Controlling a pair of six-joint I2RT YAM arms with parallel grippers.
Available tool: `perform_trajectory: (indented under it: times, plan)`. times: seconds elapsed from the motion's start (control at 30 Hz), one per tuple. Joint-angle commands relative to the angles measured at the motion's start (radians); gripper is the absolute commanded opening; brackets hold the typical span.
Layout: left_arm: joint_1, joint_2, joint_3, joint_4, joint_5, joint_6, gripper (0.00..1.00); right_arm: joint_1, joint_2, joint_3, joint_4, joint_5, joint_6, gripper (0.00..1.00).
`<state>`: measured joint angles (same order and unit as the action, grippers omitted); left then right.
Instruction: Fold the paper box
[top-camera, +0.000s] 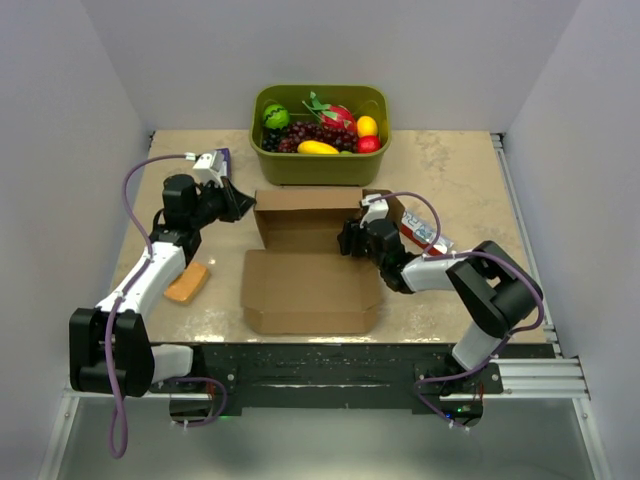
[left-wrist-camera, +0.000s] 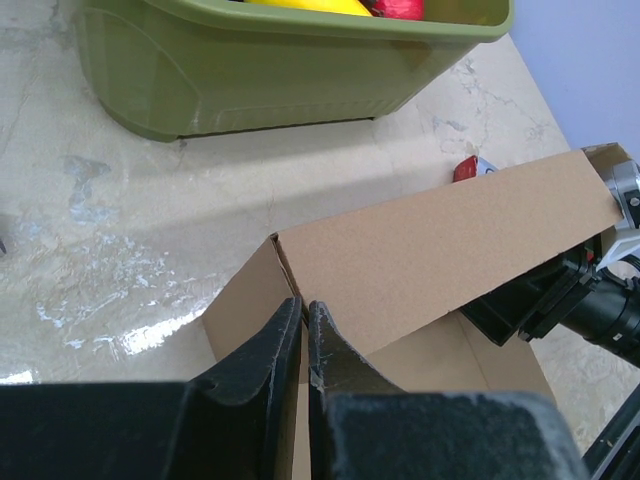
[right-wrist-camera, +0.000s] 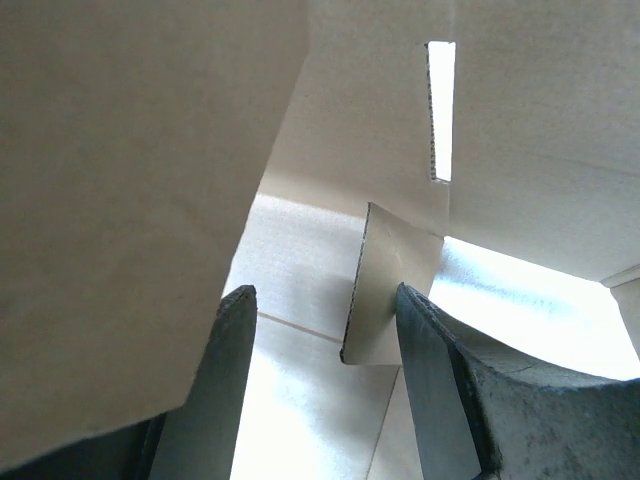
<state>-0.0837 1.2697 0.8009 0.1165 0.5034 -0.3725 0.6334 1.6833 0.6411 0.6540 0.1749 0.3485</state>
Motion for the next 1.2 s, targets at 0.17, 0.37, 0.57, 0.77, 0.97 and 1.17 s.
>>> perform_trajectory:
  times: [0.17, 0.37, 0.57, 0.77, 0.97, 1.17]
  plan:
    - [0.001, 0.026, 0.007, -0.063, -0.005, 0.038, 0.1, 0.032, 0.068, 0.009, 0.076, -0.034, 0.024, 0.61]
    - [0.001, 0.026, 0.007, -0.063, -0.005, 0.038, 0.1, 0.037, 0.11, 0.012, 0.064, -0.022, 0.06, 0.61]
    - [0.001, 0.026, 0.007, -0.061, -0.003, 0.038, 0.09, 0.037, 0.116, -0.008, 0.104, -0.043, 0.061, 0.61]
    - [0.001, 0.026, 0.004, -0.061, 0.001, 0.038, 0.09, 0.046, 0.141, 0.014, 0.079, -0.049, 0.063, 0.61]
    - [0.001, 0.026, 0.004, -0.061, 0.003, 0.037, 0.08, 0.052, 0.159, 0.042, -0.01, -0.011, 0.086, 0.64]
    - [0.001, 0.026, 0.004, -0.061, 0.006, 0.035, 0.08, 0.055, 0.19, 0.084, -0.154, 0.012, 0.145, 0.65]
